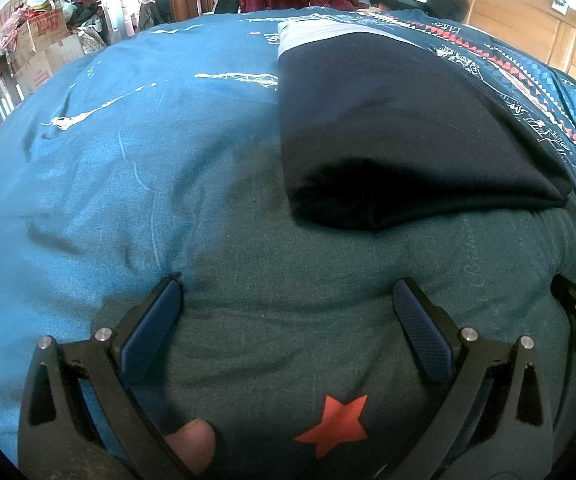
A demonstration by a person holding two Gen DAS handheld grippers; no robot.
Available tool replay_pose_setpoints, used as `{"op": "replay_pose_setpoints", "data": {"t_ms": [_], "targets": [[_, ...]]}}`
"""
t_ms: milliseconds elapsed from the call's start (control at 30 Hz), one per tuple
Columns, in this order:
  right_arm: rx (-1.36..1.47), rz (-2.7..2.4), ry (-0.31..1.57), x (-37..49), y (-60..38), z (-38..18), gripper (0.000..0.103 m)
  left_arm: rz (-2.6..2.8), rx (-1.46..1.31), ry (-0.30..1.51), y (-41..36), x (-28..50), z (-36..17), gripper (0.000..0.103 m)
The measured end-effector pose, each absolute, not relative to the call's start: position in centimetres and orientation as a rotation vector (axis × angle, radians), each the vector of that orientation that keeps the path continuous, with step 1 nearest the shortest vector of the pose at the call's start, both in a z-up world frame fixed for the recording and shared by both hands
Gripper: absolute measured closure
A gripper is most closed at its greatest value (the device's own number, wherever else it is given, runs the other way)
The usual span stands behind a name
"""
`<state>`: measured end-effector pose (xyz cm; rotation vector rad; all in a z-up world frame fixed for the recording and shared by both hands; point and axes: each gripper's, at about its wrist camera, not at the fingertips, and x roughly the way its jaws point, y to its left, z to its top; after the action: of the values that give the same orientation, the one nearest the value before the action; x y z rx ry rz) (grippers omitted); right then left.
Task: Fold large clothes
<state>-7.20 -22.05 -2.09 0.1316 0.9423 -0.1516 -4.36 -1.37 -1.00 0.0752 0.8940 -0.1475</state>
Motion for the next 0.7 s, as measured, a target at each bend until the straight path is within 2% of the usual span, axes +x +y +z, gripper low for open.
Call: {"op": "replay_pose_setpoints", "data": {"t_ms": [400,567,700], "targets": [[0.137,-0.141,0.979,-6.7,-22.2,-1.5,0.0,-0.144,0.086,0.927,-1.4,-4.0,-0.2,0.0],[0.153,-0.121,1.006,-6.4,-22.6,-0.3,0.0,-0.138,0.133,0.839,-2.1,-5.1,4.4,0.0],[0.166,-0.096,0.962,-6.9,-22.3,3.8,0.0,-0.107,0.154,0.754,-2.6,-6.3,10.0,0.0]]}}
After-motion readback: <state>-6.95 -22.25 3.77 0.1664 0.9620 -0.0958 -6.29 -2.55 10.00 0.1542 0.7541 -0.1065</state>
